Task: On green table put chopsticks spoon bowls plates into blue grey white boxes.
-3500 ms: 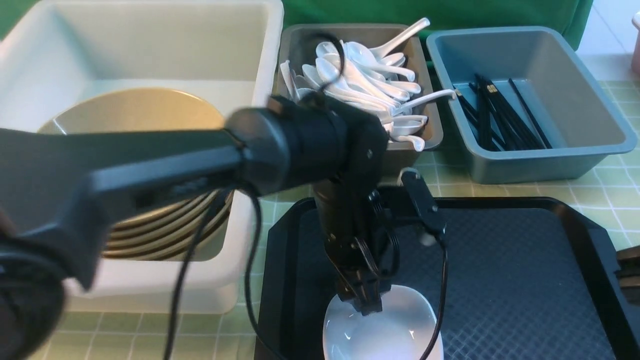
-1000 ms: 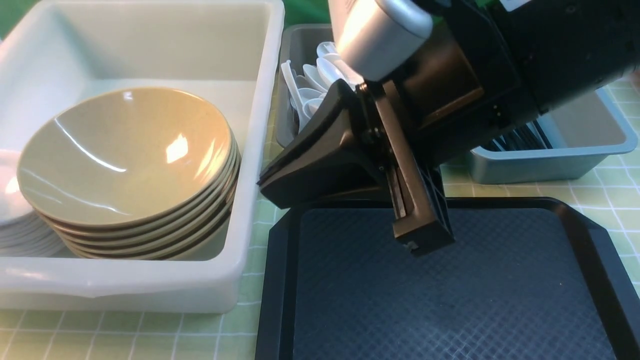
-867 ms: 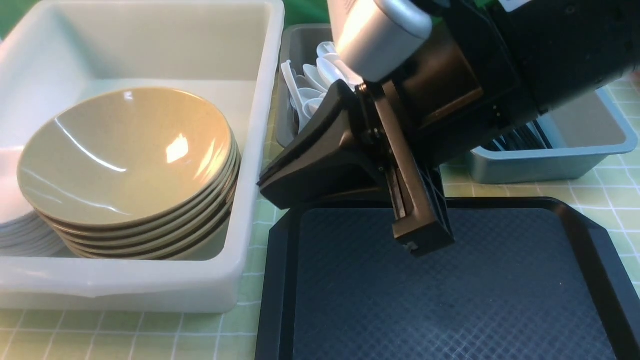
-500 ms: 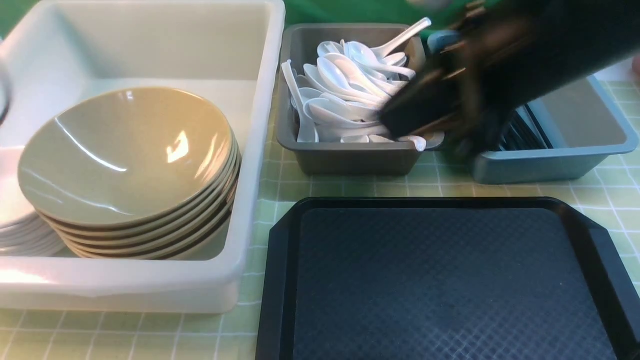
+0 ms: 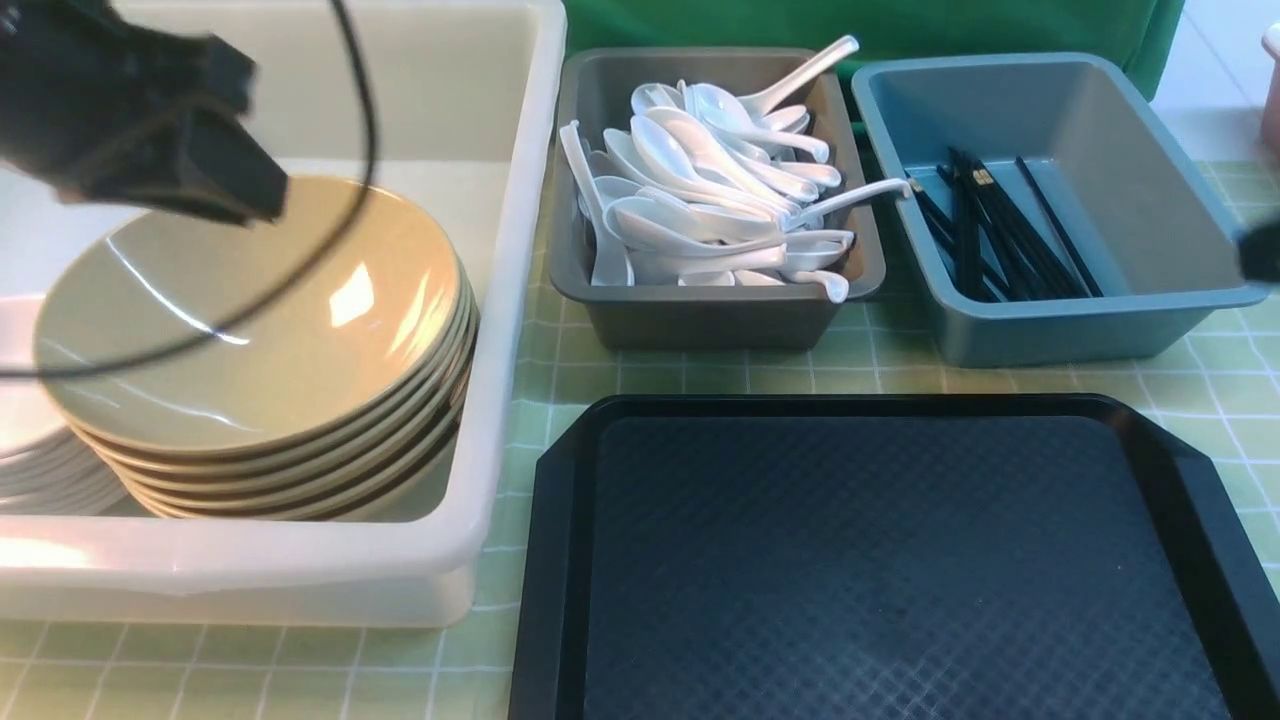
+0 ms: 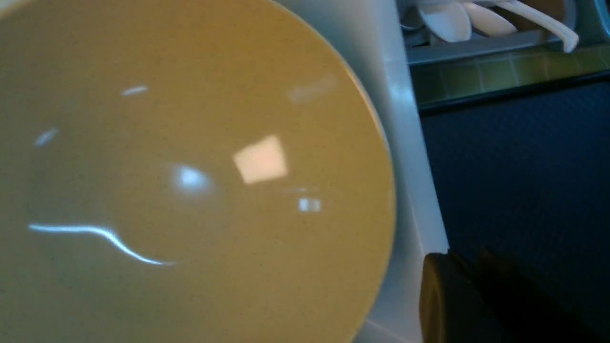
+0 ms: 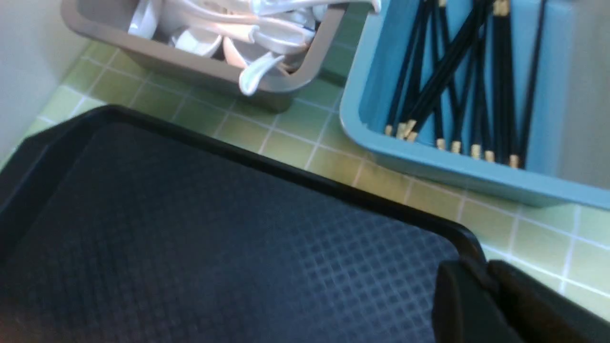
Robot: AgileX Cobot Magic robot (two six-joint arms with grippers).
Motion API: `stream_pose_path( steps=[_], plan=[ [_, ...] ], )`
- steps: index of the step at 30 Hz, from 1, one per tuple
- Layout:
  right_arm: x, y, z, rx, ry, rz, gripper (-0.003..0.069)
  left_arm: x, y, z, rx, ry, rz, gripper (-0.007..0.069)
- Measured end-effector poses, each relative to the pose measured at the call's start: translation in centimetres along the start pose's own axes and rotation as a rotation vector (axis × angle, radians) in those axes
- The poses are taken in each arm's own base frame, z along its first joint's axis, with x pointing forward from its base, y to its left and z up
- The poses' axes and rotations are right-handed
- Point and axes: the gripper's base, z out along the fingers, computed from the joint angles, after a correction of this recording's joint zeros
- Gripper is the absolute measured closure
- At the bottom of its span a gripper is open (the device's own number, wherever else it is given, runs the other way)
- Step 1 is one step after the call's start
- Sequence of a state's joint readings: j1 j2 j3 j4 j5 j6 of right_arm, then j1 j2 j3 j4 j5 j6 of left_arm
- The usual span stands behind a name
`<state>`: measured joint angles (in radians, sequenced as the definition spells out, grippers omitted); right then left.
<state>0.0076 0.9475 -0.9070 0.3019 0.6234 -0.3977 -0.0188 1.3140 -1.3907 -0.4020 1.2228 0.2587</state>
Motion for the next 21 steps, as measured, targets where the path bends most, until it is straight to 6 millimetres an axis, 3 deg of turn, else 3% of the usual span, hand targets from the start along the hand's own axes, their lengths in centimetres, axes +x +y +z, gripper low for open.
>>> stream_pose_path(
  steps=[5, 6, 8, 12, 13, 17, 21],
  plan=[
    [5.7, 1.3, -3.3, 0.064, -0.19, -0.039, 0.0589, 2.9, -1.5, -2.3, -0.036, -0.061, 0.038, 0.0627],
    [8.4, 1.7, -4.1, 0.089, -0.271, -0.046, 0.0589, 4.9, -2.0, -3.5, -0.056, -0.109, 0.041, 0.0627],
    [11.0, 2.2, -5.2, 0.121, -0.388, -0.059, 0.0589, 7.6, -2.8, -4.9, -0.051, -0.17, 0.038, 0.0627],
    [15.4, 2.8, -5.5, 0.153, -0.53, -0.082, 0.0588, 13.6, -4.2, -5.5, 0.019, -0.274, 0.017, 0.0627],
    [15.6, 2.8, -5.3, 0.154, -0.532, -0.081, 0.0588, 14.0, -4.3, -5.5, 0.023, -0.276, 0.016, 0.0627],
    [17.2, 2.9, -4.7, 0.139, -0.546, -0.045, 0.0587, 20.1, -4.6, -4.3, 0.072, -0.497, -0.006, 0.0627],
    [17.4, 3.0, -4.5, 0.117, -0.54, -0.048, 0.0599, 23.4, -4.6, -3.8, 0.082, -0.68, 0.019, 0.0627]
  ],
)
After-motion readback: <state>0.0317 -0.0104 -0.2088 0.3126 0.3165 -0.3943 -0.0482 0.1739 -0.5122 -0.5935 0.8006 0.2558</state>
